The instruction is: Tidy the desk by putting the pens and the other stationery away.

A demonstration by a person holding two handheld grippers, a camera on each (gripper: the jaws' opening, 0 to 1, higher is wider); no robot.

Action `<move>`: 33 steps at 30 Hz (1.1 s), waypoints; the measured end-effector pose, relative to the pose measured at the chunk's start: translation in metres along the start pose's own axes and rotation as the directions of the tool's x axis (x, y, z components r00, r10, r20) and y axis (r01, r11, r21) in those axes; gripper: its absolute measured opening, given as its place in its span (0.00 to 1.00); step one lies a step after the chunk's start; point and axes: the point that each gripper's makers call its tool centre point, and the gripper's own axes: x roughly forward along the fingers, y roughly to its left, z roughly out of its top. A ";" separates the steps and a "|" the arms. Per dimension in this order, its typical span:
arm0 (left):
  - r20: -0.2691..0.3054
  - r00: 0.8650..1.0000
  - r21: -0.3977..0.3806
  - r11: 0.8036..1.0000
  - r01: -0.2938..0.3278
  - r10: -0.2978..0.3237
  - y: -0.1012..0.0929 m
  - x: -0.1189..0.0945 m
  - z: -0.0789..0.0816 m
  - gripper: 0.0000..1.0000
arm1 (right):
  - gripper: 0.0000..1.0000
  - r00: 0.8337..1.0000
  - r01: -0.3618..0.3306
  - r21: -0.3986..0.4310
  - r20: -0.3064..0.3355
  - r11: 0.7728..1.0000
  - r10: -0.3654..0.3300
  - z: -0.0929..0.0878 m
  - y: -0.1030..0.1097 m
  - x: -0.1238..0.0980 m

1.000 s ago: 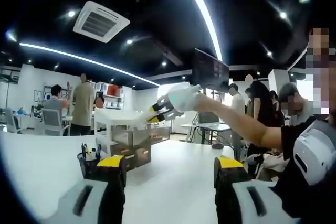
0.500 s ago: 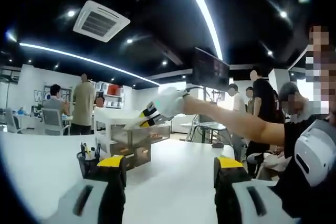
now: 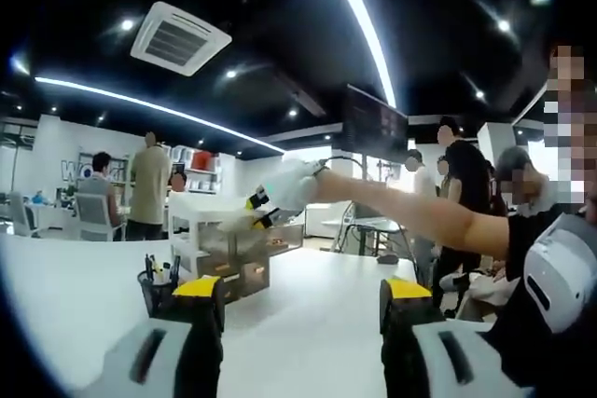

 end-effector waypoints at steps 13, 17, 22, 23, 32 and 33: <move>-0.005 1.000 -0.002 1.000 -0.006 0.006 0.002 0.001 -0.002 0.67 | 0.52 0.995 -0.062 0.189 0.095 0.980 0.044 -0.016 -0.003 -0.021; -0.009 1.000 0.000 1.000 -0.010 0.010 0.003 0.001 -0.003 0.67 | 0.57 0.988 -0.085 0.263 0.150 0.961 0.047 -0.015 -0.006 -0.028; -0.013 1.000 0.000 1.000 -0.009 0.009 0.001 0.002 -0.005 0.67 | 0.62 0.978 -0.110 0.320 0.203 0.941 0.045 -0.014 -0.010 -0.038; -0.014 1.000 0.000 1.000 -0.009 0.009 0.001 0.002 -0.005 0.67 | 0.62 0.977 -0.109 0.328 0.207 0.938 0.041 -0.015 -0.011 -0.039; -0.013 1.000 0.001 1.000 -0.012 0.012 0.001 0.001 -0.005 0.67 | 0.63 0.947 -0.139 0.474 0.320 0.869 -0.023 -0.017 -0.033 -0.060; -0.014 1.000 0.001 1.000 -0.012 0.012 0.001 0.001 -0.005 0.67 | 0.62 0.945 -0.138 0.493 0.325 0.859 -0.035 -0.019 -0.036 -0.062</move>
